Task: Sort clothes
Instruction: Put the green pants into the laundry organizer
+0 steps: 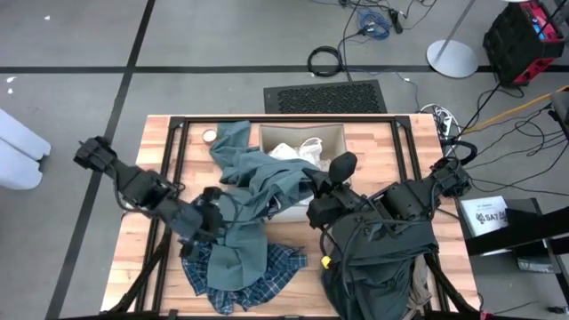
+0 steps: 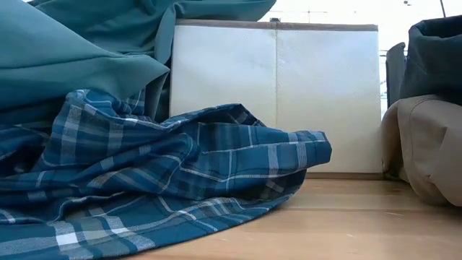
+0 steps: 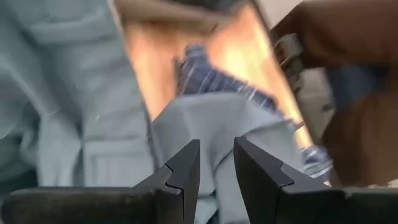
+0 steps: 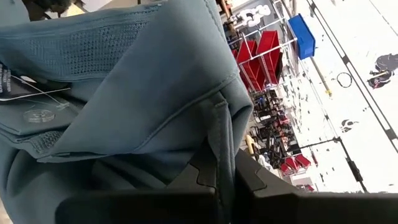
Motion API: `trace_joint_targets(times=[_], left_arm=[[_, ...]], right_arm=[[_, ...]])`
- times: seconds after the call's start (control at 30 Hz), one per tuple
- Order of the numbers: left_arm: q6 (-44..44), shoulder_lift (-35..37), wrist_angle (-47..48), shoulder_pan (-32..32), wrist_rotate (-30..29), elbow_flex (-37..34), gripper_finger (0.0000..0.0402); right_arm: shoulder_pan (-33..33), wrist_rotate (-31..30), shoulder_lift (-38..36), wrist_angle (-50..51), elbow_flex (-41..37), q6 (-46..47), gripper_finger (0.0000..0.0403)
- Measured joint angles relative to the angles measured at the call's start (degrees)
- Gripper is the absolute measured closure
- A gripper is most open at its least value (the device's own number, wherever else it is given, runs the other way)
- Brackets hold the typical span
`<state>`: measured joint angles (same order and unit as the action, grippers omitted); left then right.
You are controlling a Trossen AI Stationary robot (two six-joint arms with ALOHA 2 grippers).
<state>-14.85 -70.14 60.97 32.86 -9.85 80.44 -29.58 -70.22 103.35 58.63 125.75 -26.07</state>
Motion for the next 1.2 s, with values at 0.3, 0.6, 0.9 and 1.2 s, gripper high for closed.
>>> trace_joint_targets(times=[0.3,0.6,0.9,1.2], left_arm=[[-19.32,-6.93,24.35,7.21,-10.28,10.61,0.0295],[-28.27,-10.48,29.00,9.32,-12.32,8.07,0.0295],[-27.62,-13.14,29.04,9.33,-17.61,8.00,0.0295],[-24.75,-14.88,29.05,8.74,-20.63,7.98,0.0295]], right_arm=[[-0.02,0.00,0.00,0.52,0.00,1.40,0.0402],[-0.02,0.02,0.00,0.50,0.02,1.43,0.0402],[-0.02,0.05,0.00,0.46,0.02,1.51,0.0402],[-0.02,1.40,0.02,0.48,0.02,1.71,0.0402]])
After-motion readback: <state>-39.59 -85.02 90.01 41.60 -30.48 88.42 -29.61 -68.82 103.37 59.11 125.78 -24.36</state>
